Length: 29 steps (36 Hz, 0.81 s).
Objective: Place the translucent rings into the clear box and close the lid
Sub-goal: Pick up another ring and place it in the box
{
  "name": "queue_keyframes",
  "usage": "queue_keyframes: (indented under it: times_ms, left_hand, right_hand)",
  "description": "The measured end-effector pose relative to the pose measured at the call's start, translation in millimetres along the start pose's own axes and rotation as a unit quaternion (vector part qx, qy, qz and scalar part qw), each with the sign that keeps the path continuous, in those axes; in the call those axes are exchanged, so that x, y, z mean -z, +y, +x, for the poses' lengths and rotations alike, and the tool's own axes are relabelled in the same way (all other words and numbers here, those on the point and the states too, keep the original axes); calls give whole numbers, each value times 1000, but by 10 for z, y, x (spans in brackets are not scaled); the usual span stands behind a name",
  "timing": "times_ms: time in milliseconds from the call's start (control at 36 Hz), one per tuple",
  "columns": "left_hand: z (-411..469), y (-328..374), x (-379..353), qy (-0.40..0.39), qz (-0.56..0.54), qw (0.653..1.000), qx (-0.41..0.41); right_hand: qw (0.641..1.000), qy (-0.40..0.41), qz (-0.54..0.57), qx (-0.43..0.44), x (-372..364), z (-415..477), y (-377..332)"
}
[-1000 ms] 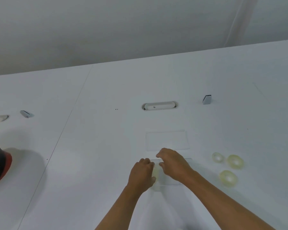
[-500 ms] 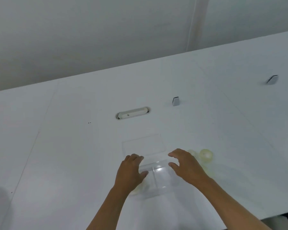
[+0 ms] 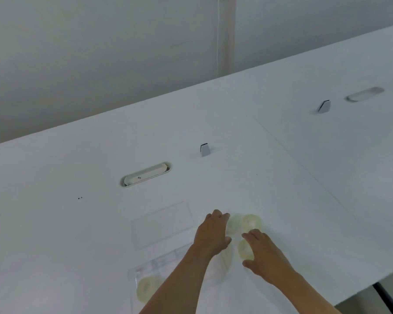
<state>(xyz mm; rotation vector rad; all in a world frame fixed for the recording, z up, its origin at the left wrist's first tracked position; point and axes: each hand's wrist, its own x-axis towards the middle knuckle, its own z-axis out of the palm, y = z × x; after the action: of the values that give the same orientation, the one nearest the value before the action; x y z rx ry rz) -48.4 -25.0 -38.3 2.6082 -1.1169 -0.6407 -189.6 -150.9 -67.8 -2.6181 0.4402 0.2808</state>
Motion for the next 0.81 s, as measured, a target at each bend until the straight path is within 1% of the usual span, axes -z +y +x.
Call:
queue_keyframes:
  times_ms: [111,333,417,472,528,611,694,806]
  left_hand:
    - [170,99,-63,-3,26,1000,-11]
    - [279,156,-185,-7,46,999,-15]
    - [244,129,-197,3,28,1000,-12]
    - [203,97,-151,18,-14,1000,-6]
    - [134,59,-35,53,-85,995,8]
    - [-57,-81,223,143,-184,971,51]
    - [-342,-349,473,232,-225,942,86]
    - [-812,-769,689,313,-239,909,136]
  right_hand:
    - [1000,11,-4,15,-65,32,27]
    - [1000,10,-11,16,-76,44,59]
    - [1000,7,6,6,-50,29,56]
    - [999,13,43,-13,-6,12,20]
    - [995,29,88,-31,69,1,-59]
    - [987,41,154,-22,204,17,-298]
    - [983,27,179,29,280,54,-667]
    - [980,-16,152,124,205,90,-1214]
